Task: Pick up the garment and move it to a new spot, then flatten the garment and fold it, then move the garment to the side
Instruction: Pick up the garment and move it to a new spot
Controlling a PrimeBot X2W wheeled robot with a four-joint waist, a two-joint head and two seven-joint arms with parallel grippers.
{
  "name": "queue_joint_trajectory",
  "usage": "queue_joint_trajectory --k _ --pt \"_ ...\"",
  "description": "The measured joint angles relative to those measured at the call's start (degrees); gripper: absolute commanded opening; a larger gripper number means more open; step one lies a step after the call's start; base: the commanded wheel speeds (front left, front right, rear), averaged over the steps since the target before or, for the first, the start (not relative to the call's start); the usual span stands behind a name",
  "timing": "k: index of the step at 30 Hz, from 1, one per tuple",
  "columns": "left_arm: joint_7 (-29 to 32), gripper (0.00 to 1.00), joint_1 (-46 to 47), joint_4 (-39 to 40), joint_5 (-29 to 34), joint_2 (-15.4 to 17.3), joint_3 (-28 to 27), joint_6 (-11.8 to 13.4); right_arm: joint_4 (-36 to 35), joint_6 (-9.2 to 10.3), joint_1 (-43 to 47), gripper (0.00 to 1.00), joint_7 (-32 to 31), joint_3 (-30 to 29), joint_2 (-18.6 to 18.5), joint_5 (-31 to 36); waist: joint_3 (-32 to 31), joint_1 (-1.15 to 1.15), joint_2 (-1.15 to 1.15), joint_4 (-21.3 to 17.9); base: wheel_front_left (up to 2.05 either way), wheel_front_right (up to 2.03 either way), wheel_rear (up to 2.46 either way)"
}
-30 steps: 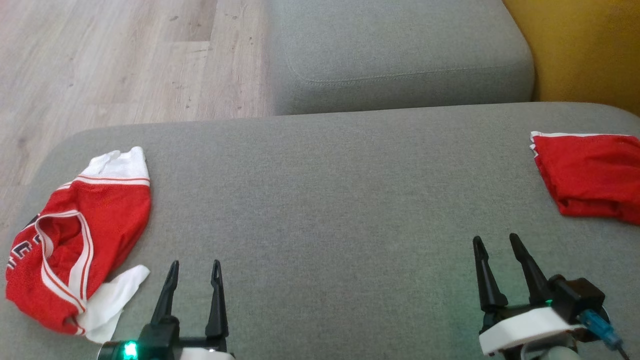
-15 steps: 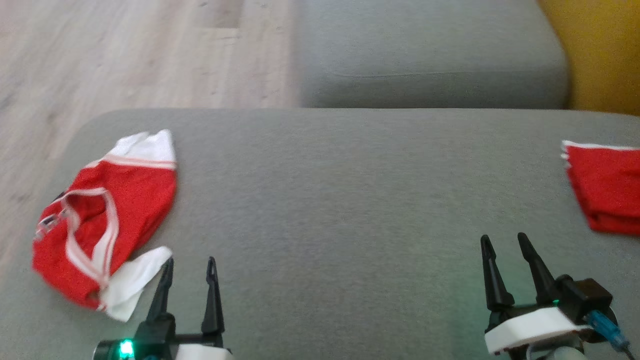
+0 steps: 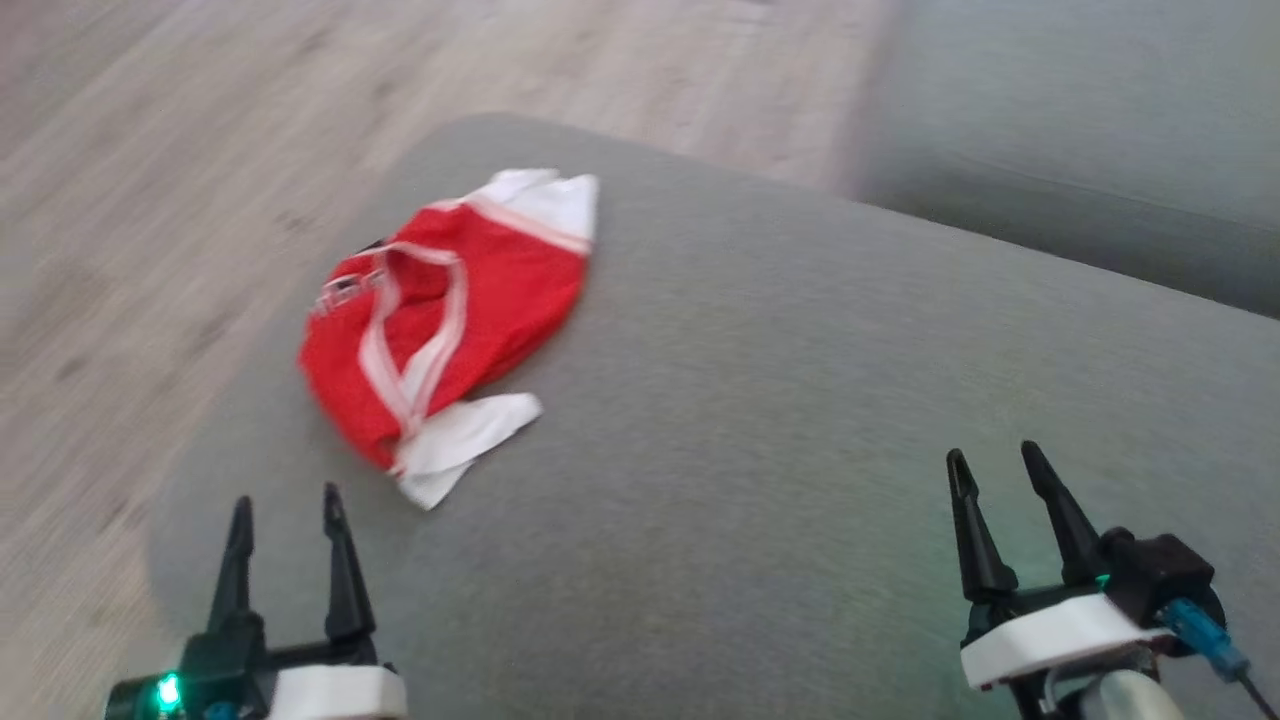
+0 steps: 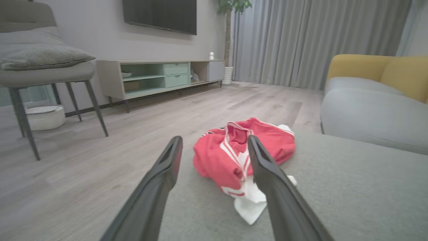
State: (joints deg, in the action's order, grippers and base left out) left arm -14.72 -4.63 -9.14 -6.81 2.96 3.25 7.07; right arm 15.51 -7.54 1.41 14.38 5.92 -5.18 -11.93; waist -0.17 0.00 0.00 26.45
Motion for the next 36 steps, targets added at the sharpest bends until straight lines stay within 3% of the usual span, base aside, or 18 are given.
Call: queue_joint_trajectory --k 7,13,17,20,24,30,31,32,33,36 --pt "0.01 1.00 2.99 0.48 0.12 -0.04 -1.99 -0.62 -0.36 0.00 -1.38 1.00 0.00 1.10 -2.87 0.12 4.29 0.00 0.00 3.48 0.00 0.00 0.00" --pt "-0.01 1.00 18.42 -2.44 0.89 -0.01 -3.45 -2.97 -1.47 0.01 -4.38 1.00 0.00 1.31 -9.15 0.87 11.23 0.02 0.00 2.12 0.00 0.00 0.00" --pt "0.57 1.00 30.13 -13.82 1.58 0.93 -3.28 -4.89 -2.36 0.00 -7.44 1.00 0.00 1.79 -13.44 0.93 16.38 0.02 0.00 0.58 0.00 0.00 0.00" --pt "6.48 1.00 38.05 -23.74 0.87 2.53 -3.58 -6.56 -2.86 0.01 -9.62 1.00 0.00 3.11 -15.59 0.94 19.86 0.03 0.00 -0.99 0.00 0.00 0.00" --pt "14.00 1.00 46.73 -35.38 0.03 5.67 -4.83 -6.62 -3.74 0.00 -12.24 1.00 0.02 4.70 -17.08 0.97 23.45 0.02 0.00 -3.92 0.00 0.00 0.00" --pt "16.70 1.00 51.15 -47.59 -0.91 9.50 -6.70 -6.60 -4.75 0.00 -16.13 1.00 0.33 5.02 -17.33 1.26 27.17 0.01 0.00 -8.85 0.00 0.00 0.00" --pt "15.80 0.89 51.16 -48.64 -1.58 9.73 -7.25 -6.66 -4.90 0.00 -16.35 1.00 0.34 4.95 -17.31 1.26 27.63 0.00 0.00 -9.54 0.00 0.00 0.00" --pt "13.96 0.33 51.18 -49.16 -1.80 10.03 -7.27 -6.64 -5.06 0.00 -16.40 1.00 0.41 4.82 -17.27 1.26 28.09 0.00 0.00 -10.14 0.00 0.00 0.00" --pt "11.63 0.00 51.27 -49.23 -1.68 10.28 -7.25 -6.49 -5.26 0.00 -16.40 1.00 0.66 4.56 -17.19 1.26 28.54 0.00 0.00 -10.63 0.00 0.00 0.00" --pt "5.33 0.00 52.69 -49.20 -1.07 10.82 -6.92 -6.04 -5.55 0.00 -16.49 1.00 0.76 4.34 -16.86 1.26 29.00 0.01 -0.01 -11.57 0.00 0.00 0.00"
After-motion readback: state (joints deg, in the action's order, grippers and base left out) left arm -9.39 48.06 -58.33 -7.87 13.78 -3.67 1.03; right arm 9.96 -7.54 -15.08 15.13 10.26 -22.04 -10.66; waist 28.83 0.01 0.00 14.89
